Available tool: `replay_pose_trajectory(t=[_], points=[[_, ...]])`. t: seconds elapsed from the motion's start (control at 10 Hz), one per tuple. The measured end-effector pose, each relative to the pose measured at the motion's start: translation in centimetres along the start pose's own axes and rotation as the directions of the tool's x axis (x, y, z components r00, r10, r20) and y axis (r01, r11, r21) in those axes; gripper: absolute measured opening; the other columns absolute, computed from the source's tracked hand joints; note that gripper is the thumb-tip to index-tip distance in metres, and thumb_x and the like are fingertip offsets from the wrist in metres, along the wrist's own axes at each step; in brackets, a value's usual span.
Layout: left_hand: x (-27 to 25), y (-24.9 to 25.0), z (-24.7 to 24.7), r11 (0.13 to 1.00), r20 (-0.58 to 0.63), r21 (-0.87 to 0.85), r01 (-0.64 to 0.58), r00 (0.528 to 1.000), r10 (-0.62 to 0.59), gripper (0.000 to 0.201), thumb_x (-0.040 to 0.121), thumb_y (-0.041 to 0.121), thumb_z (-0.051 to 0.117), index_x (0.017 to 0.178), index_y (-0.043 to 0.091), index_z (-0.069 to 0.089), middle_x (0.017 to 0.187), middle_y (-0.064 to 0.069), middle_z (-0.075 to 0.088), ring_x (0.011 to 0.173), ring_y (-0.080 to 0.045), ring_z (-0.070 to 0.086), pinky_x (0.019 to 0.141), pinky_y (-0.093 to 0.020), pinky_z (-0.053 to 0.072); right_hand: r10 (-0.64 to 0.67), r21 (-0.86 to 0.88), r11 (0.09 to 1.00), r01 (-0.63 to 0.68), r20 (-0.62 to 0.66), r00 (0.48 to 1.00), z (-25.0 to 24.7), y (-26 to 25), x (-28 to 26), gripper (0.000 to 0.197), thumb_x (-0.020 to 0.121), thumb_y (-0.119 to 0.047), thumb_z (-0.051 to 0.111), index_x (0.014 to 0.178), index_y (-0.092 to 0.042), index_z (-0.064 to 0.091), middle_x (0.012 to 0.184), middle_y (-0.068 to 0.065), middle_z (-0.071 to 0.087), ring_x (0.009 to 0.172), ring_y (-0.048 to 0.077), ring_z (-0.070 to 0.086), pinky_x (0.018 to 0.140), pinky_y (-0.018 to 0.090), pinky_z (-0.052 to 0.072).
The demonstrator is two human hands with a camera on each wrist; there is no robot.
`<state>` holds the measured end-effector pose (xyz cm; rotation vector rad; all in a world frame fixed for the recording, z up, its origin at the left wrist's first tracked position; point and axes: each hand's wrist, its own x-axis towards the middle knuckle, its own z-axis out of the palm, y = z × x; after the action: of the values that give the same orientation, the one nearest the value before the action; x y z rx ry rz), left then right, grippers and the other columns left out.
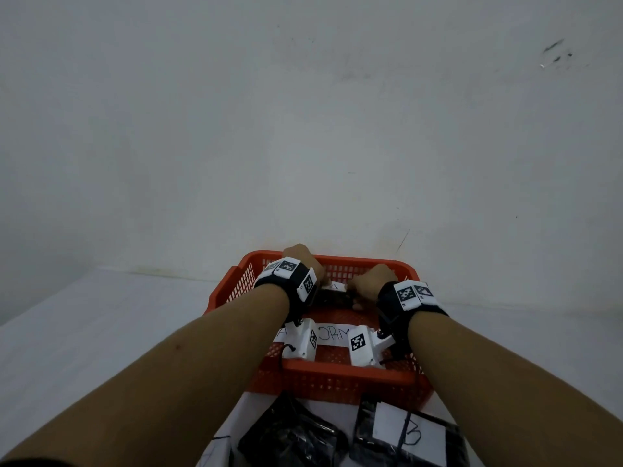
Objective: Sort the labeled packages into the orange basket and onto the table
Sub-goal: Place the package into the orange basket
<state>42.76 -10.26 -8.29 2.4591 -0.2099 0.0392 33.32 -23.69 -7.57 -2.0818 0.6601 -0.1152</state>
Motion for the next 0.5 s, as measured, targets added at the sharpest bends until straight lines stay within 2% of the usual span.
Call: replay_pose_trajectory(t=[0.1, 0.2, 0.3, 0.4, 0.5], points=[[-0.3, 0.3, -0.1, 1.000, -0.008, 0.015, -0.017, 1.000, 0.017, 0.042, 0.082, 0.022, 0.082, 0.116, 0.001, 0.072, 0.111, -0.016, 0.075, 0.082, -0.025, 0.059, 0.088, -0.037, 0.060, 0.013, -0.010, 1.000, -0.013, 0.014, 1.000, 0.2, 0.0, 0.1, 0.024, 0.088, -0.012, 0.079, 0.102, 0.005, 0.070, 0.095, 0.022, 0.078, 0.082, 0.036, 0.078, 0.075, 0.043, 0.067], [-0.7, 0.3, -0.3, 0.998, -0.007, 0.057, -0.012, 1.000, 0.012, 0.038, 0.083, 0.019, 0.080, 0.115, 0.001, 0.072, 0.107, -0.015, 0.074, 0.082, -0.024, 0.058, 0.086, -0.034, 0.057, 0.010, 0.029, 1.000, -0.011, 0.037, 0.999, 0.2, 0.0, 0.1, 0.020, 0.088, -0.007, 0.080, 0.100, 0.005, 0.069, 0.084, 0.018, 0.074, 0.059, 0.025, 0.071, 0.041, 0.022, 0.053], [-1.2, 0.3, -0.7, 0.993, 0.014, 0.119, -0.003, 1.000, 0.001, 0.041, 0.081, 0.019, 0.082, 0.117, 0.001, 0.071, 0.116, -0.016, 0.073, 0.083, -0.023, 0.056, 0.085, -0.032, 0.055, -0.006, 0.037, 0.999, 0.005, 0.040, 0.999, 0.2, 0.1, 0.0, 0.022, 0.087, -0.010, 0.083, 0.098, 0.006, 0.073, 0.080, 0.015, 0.075, 0.052, 0.018, 0.069, 0.037, 0.018, 0.048], [-1.0, 0.2, -0.6, 0.993, -0.006, 0.122, 0.007, 1.000, -0.006, 0.040, 0.080, 0.020, 0.085, 0.113, 0.002, 0.073, 0.110, -0.013, 0.075, 0.080, -0.021, 0.060, 0.083, -0.030, 0.056, -0.007, 0.083, 0.997, 0.002, 0.065, 0.998, 0.6, 0.2, 0.3, 0.029, 0.083, -0.010, 0.085, 0.103, 0.007, 0.073, 0.086, 0.016, 0.078, 0.064, 0.025, 0.076, 0.057, 0.028, 0.063], [-1.3, 0.6, -0.7, 0.978, 0.027, 0.206, 0.017, 0.999, -0.023, 0.033, 0.074, 0.031, 0.092, 0.095, 0.007, 0.081, 0.087, -0.004, 0.079, 0.075, -0.017, 0.074, 0.076, -0.031, 0.065, -0.008, 0.133, 0.991, -0.004, 0.093, 0.996, 0.7, 0.4, 0.4, 0.034, 0.081, -0.006, 0.086, 0.108, 0.008, 0.070, 0.091, 0.018, 0.078, 0.071, 0.030, 0.078, 0.073, 0.040, 0.067]])
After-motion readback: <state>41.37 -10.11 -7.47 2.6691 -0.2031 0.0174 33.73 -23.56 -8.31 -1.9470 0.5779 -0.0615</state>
